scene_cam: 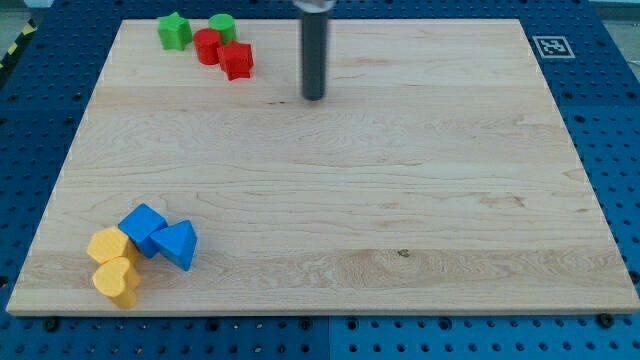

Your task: Point your arm to the left of the green star

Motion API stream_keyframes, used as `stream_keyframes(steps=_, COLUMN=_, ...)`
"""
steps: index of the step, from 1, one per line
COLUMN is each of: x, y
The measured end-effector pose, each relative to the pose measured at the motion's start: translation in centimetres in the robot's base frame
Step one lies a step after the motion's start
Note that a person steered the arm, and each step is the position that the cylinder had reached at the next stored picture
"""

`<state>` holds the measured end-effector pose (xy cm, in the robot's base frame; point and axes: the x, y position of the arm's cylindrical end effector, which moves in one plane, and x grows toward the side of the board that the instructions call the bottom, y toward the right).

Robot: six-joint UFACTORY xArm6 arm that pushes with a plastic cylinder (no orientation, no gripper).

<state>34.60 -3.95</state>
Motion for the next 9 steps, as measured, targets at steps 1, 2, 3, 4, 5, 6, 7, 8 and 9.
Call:
stream_keyframes(steps=1, x=0.0, y=-10.3)
stream_keyframes(steps=2, x=-1.0, y=-20.7)
stream_keyframes(steps=3, x=-3.2, y=-26.4)
stream_keyframes(steps=4, x=-8.1, y=-26.3)
stream_keyframes(steps=5, x=-14.5, y=-24.6)
stream_keyframes(steps=6, x=-15.1, y=-24.6)
stream_keyframes(steps=7, x=-14.2, y=-24.6)
stream_keyframes(steps=8, x=-13.2, y=-24.6)
stream_keyframes(steps=9, x=-13.1, y=-24.4)
